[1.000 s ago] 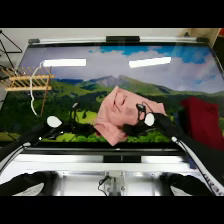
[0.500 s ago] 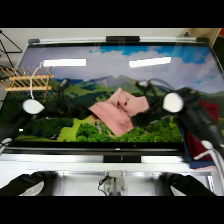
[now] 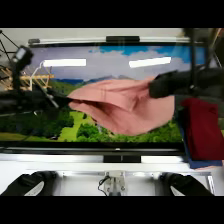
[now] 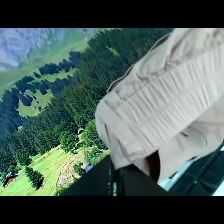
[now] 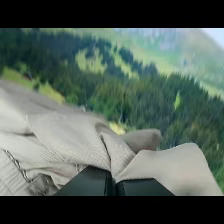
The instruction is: Fold the shirts.
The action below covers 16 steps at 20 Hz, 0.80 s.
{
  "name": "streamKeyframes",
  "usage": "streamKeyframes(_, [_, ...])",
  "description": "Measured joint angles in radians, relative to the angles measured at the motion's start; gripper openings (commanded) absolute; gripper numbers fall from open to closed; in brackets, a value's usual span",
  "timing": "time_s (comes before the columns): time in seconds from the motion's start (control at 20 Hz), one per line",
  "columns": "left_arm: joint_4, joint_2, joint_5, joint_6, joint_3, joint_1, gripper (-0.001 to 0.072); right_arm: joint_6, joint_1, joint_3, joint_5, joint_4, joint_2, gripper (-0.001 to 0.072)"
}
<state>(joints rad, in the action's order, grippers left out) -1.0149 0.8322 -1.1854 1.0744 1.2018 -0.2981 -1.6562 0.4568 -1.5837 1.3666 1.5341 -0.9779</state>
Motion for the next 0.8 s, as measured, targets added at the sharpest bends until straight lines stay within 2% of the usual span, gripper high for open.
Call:
streamKeyframes(0.25, [0.004,-0.045,-0.182,0.035,0.01,-0.001,0.0033,-0.008,0.0,-0.123,-0.013,0.015,0.003,0.0047])
streamKeyframes(0.4, [0.052,-0.051,-0.24,0.048,-0.045,-0.001,0.0033,-0.011,0.0,-0.148,0.016,0.015,-0.015,0.0047])
streamKeyframes(0.65, [0.161,-0.051,-0.267,0.061,-0.184,-0.001,0.0033,-0.019,0.0,-0.16,0.031,-0.022,-0.133,0.0047])
streamKeyframes(0.8, [0.197,-0.047,-0.211,0.097,-0.258,0.0,0.0033,-0.024,-0.001,-0.162,0.0,-0.06,-0.246,0.0047])
